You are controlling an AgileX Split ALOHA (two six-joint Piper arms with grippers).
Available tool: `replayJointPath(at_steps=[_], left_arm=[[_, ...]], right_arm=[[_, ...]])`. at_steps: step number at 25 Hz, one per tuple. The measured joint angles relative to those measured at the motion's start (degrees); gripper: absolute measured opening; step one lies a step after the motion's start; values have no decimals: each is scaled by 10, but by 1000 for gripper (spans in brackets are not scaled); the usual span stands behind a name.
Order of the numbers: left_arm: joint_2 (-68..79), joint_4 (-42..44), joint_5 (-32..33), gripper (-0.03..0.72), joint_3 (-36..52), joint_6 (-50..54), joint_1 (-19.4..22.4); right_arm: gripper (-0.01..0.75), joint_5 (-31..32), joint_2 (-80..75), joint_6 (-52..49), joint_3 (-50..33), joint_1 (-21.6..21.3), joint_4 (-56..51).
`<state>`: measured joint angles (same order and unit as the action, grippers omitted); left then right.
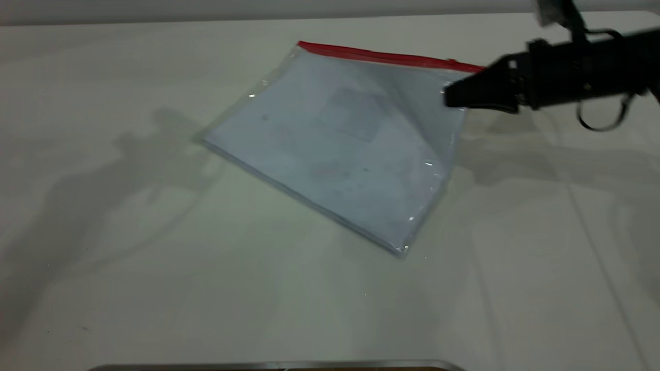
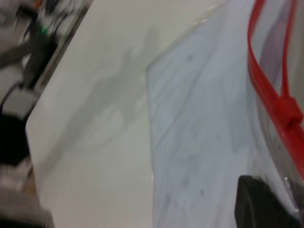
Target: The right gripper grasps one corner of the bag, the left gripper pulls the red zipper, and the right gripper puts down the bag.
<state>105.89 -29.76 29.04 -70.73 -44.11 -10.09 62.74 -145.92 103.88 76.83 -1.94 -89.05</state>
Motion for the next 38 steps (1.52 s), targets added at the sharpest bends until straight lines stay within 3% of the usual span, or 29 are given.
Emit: replayJointPath(at_steps=[10, 16, 25, 38], left_arm=[[73, 0, -47, 496, -1, -148, -68], [95, -1, -58, 496, -1, -201, -111], [125, -26, -117, 496, -1, -208, -129], [160, -121, -117, 496, -16, -265, -144]], right_arm=[[33, -20, 0, -95, 179, 151, 228], [33, -35, 0, -100, 238, 206, 259], [33, -35, -1, -90, 246, 223, 247], [33, -35, -1, -81, 246, 225, 244]])
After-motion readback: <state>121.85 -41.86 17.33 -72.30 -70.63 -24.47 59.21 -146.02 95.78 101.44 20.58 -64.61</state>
